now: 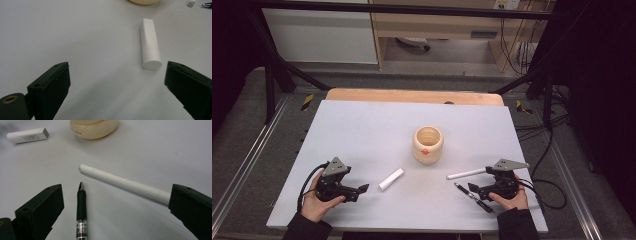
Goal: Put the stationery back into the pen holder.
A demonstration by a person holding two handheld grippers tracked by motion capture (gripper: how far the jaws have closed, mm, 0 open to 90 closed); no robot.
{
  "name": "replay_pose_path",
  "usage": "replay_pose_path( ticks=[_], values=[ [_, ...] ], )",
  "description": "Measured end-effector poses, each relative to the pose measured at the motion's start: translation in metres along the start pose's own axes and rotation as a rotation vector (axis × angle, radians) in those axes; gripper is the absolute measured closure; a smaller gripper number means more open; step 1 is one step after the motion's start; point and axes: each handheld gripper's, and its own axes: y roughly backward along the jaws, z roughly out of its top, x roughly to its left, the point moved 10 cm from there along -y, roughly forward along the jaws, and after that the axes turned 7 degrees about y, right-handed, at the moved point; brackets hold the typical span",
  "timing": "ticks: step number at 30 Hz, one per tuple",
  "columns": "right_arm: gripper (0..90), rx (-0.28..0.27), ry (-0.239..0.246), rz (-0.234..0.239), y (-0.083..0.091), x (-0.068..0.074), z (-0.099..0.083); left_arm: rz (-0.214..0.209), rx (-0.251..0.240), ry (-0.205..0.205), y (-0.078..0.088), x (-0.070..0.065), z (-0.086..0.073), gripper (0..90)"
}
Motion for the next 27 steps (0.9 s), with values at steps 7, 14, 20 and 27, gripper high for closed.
replay_pose_path(
  ticks=[7, 14, 20, 27],
  values=[
    [0.7, -0.016, 0.002, -0.002, 0.004, -0.001, 0.002, -0.006, 0.032, -0.031, -0.005, -0.012, 0.008, 7.4],
    [0.7, -0.017, -0.004, 0.004, 0.005, 0.000, 0.002, -0.007, 0.086, -0.050, -0.015, -0.022, 0.014, 10.0],
    [0.7, -0.017, 0.000, 0.006, 0.005, 0.001, 0.002, -0.003, 0.120, -0.074, -0.022, -0.032, 0.021, 13.7],
    [0.7, -0.008, 0.009, 0.011, 0.004, 0.002, 0.001, -0.014, 0.191, -0.112, -0.038, -0.042, 0.019, 20.0]
  ],
)
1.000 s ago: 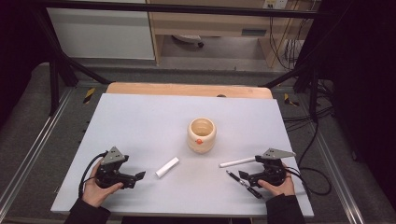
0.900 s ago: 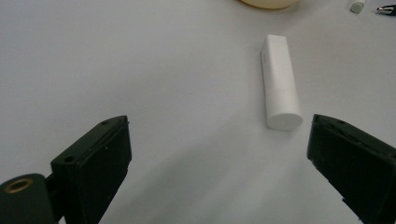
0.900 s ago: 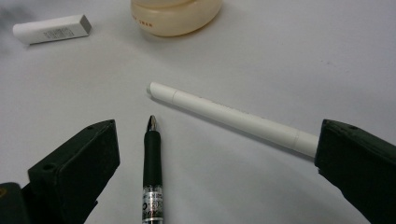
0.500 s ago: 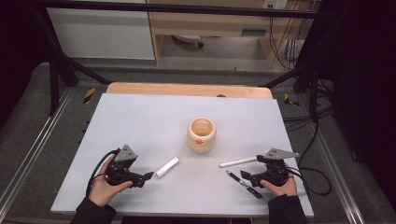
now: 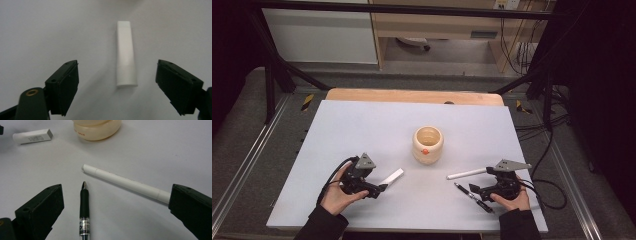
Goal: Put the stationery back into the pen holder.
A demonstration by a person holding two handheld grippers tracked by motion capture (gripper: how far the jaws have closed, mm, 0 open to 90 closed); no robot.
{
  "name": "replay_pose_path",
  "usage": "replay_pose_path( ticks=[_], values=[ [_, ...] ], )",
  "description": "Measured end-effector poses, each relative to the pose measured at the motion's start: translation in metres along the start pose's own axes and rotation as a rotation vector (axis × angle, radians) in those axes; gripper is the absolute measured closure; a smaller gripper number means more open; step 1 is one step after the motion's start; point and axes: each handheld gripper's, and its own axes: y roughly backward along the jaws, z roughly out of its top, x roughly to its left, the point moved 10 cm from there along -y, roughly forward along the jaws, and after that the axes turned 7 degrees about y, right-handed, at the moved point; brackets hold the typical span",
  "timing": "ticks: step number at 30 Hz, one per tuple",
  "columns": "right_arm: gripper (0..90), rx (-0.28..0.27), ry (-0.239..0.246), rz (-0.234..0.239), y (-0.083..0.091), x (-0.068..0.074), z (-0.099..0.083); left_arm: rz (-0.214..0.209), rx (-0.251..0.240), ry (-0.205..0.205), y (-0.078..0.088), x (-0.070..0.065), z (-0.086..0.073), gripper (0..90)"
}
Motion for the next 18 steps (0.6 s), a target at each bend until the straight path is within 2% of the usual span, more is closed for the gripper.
replay_pose_path(
  ticks=[8, 18],
  values=[
    [0.7, -0.001, -0.002, 0.002, 0.000, 0.000, 0.000, 0.017, 0.069, -0.018, -0.012, -0.003, -0.003, 35.6],
    [0.8, -0.002, -0.002, 0.005, 0.000, 0.001, 0.000, -0.002, 0.145, -0.013, -0.020, -0.008, -0.010, 54.8]
  ],
)
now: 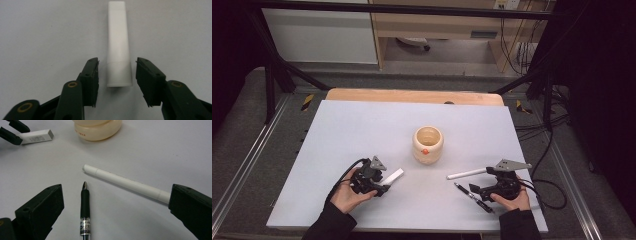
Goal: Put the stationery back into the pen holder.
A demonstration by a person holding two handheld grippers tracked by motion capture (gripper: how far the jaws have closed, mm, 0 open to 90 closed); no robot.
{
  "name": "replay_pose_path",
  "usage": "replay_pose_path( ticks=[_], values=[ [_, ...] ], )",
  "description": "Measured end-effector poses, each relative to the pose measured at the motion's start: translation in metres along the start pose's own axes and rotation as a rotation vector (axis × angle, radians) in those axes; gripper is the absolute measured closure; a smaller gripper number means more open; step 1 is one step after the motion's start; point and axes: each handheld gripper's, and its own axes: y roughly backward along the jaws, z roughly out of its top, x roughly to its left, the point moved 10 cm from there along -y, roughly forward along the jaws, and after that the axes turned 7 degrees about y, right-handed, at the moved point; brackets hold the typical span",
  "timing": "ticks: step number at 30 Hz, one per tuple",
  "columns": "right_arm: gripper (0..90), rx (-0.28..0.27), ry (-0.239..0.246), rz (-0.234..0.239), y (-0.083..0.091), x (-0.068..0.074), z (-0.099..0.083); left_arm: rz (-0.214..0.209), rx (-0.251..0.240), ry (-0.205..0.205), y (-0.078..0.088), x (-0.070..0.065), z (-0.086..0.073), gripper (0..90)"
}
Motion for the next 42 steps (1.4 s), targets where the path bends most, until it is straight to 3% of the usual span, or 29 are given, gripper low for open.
replay_pose_path(
  ticks=[6, 21, 33, 42],
  values=[
    [0.7, 0.000, 0.000, 0.001, 0.000, 0.000, 0.000, 0.000, 0.027, 0.007, -0.001, 0.000, -0.002, 64.4],
    [0.8, -0.003, 0.006, 0.007, 0.000, 0.002, 0.002, 0.020, 0.060, -0.001, -0.003, -0.001, -0.001, 66.6],
    [0.7, -0.009, 0.017, 0.020, -0.001, 0.006, 0.003, -0.005, 0.034, -0.009, 0.004, -0.002, 0.001, 67.1],
    [0.8, -0.011, 0.098, 0.023, -0.003, 0.016, 0.011, -0.080, 0.011, -0.004, 0.015, -0.008, 0.004, 67.1]
  ],
)
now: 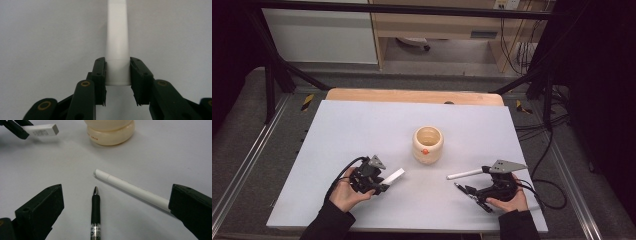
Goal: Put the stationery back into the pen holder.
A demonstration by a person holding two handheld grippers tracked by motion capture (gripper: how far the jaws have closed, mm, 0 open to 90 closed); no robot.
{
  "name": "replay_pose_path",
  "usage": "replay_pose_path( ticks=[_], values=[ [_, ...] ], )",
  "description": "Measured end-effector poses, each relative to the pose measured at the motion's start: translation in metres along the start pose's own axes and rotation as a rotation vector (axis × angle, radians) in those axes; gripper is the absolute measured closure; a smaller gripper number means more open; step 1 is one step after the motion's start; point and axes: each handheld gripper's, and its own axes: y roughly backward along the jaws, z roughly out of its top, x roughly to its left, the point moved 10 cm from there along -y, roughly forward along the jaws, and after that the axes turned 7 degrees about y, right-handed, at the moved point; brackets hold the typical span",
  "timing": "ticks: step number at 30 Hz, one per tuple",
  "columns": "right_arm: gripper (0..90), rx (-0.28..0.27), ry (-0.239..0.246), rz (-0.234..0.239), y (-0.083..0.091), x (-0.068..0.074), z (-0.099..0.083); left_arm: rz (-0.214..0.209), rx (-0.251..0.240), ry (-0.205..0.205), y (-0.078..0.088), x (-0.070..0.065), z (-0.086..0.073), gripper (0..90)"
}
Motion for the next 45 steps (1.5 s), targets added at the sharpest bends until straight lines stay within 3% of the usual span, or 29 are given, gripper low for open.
replay_pose_path(
  ticks=[7, 16, 31, 45],
  values=[
    [1.2, 0.016, 0.083, 0.002, -0.007, 0.014, 0.010, -0.013, -0.010, -0.035, 0.008, -0.008, 0.004, 67.1],
    [2.7, 0.020, 0.238, -0.028, -0.016, 0.033, 0.028, -0.030, -0.017, -0.070, 0.011, -0.019, 0.012, 67.1],
    [3.9, 0.032, 0.488, -0.091, -0.027, 0.050, 0.047, -0.040, -0.012, -0.129, 0.010, -0.039, 0.031, 67.1],
    [4.5, 0.016, 0.730, -0.123, -0.037, 0.069, 0.063, -0.057, -0.028, -0.145, 0.012, -0.055, 0.051, 67.1]
  ],
)
